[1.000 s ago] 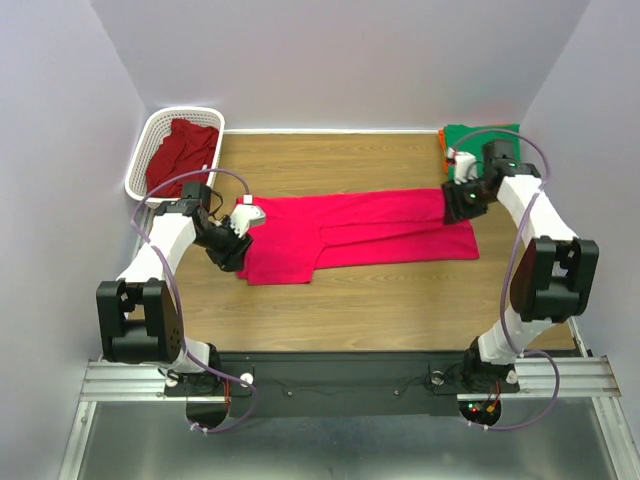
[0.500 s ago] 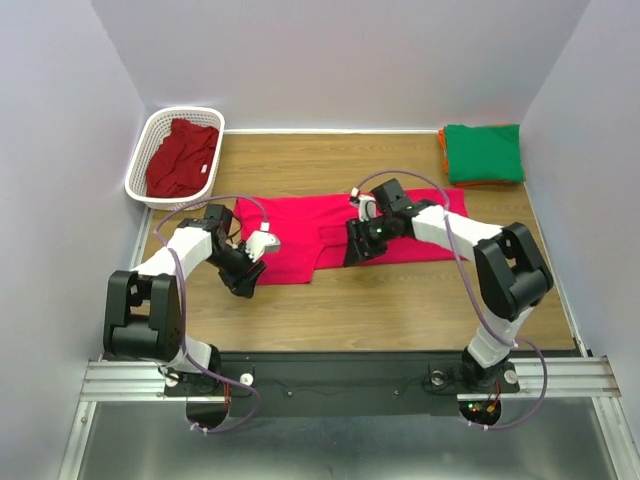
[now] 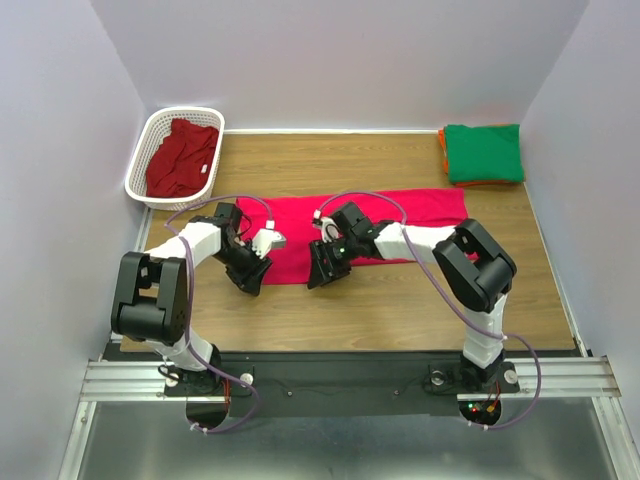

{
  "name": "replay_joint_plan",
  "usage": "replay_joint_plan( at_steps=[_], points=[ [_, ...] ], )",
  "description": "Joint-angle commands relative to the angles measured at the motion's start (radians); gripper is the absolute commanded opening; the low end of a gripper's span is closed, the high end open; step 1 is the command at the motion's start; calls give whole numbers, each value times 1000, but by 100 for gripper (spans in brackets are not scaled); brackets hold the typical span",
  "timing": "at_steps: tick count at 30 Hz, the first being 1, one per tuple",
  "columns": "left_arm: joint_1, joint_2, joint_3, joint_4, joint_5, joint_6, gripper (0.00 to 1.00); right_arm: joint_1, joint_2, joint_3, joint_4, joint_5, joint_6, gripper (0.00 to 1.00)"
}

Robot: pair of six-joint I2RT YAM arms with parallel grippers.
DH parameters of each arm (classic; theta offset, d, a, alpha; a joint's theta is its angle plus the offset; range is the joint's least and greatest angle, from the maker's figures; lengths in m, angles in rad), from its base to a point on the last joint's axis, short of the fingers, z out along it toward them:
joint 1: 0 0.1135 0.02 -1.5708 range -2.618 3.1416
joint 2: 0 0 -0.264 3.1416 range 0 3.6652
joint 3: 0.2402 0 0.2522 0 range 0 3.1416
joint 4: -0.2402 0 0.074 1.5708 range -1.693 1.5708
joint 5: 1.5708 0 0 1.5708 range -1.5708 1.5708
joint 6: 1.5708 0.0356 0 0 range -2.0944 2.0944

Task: Fold and stack the t-shirts
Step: Fold the tshirt

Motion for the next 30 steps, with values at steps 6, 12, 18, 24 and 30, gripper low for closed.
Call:
replay_joint_plan(
  at_steps=[6,12,18,24,30],
  points=[
    [-20,46,19,43,29,-11,36,12,93,93,73,17,53,53],
    [-20,37,19,40,30,-14,16,14,122,127,71,-8,65,23],
    [-16,-37,19,19,33,-29,0,12,60,127,68,-5,62,1],
    [11,-63,26,-15,-42,-64,29,12,55,131,68,-13,57,1],
    [20,-49,8,0,-97,-77,48,12,53,124,67,-11,57,1]
  ],
)
